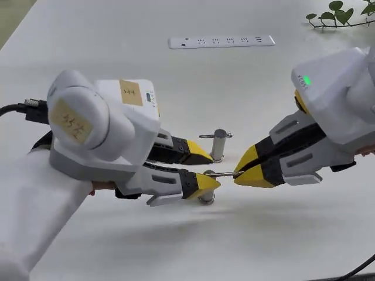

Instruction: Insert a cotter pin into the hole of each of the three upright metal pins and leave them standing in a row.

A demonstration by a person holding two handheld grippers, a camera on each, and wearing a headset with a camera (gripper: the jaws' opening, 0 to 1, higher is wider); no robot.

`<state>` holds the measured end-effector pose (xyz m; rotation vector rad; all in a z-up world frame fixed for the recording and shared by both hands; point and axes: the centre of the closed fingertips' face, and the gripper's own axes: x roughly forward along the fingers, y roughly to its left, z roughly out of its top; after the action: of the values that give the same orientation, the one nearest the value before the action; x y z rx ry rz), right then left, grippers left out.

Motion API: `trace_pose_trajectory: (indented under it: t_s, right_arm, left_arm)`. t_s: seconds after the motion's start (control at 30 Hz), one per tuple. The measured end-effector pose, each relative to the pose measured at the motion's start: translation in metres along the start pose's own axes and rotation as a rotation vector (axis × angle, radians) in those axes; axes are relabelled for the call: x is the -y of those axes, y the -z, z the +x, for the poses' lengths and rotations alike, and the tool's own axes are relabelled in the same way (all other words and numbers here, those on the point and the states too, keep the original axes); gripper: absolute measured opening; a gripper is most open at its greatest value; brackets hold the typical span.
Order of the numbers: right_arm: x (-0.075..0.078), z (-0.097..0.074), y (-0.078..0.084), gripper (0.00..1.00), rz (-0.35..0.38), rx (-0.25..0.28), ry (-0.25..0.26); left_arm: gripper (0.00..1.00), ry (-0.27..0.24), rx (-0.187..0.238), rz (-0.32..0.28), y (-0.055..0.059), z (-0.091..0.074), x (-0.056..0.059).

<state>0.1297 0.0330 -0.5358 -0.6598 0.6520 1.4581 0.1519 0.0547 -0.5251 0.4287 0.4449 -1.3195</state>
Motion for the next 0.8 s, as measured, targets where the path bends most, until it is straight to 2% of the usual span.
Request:
trace_pose_trajectory:
  t_s: [0.1, 0.27, 0.5, 0.6, 0.67, 0.7, 0.8]
  right_arm:
    - [0.003, 0.0, 0.008, 0.0, 0.011, -0.015, 0.011]
    - [0.008, -0.001, 0.023, 0.0, 0.032, -0.045, 0.031]
    - [0.013, -0.001, 0.035, 0.0, 0.051, -0.066, 0.051]
    - [0.014, -0.001, 0.035, 0.0, 0.053, -0.064, 0.053]
    - [0.015, 0.001, 0.034, 0.0, 0.05, -0.061, 0.051]
    - [0.015, 0.001, 0.034, 0.0, 0.048, -0.06, 0.05]
    - [0.014, 0.004, 0.032, 0.0, 0.041, -0.062, 0.039]
  left_arm:
    - [0.21, -0.001, -0.015, -0.019, 0.006, 0.001, -0.003]
    - [0.23, 0.012, -0.055, -0.008, 0.016, 0.006, -0.003]
    - [0.19, 0.026, -0.068, -0.006, 0.018, 0.016, -0.004]
    - [0.14, 0.02, -0.062, -0.018, 0.017, 0.018, -0.005]
    - [0.11, 0.044, -0.06, -0.027, 0.016, 0.019, -0.001]
    - [0.1, 0.037, -0.059, -0.015, 0.016, 0.02, -0.002]
    - [0.1, 0.036, -0.062, -0.035, 0.018, 0.019, -0.003]
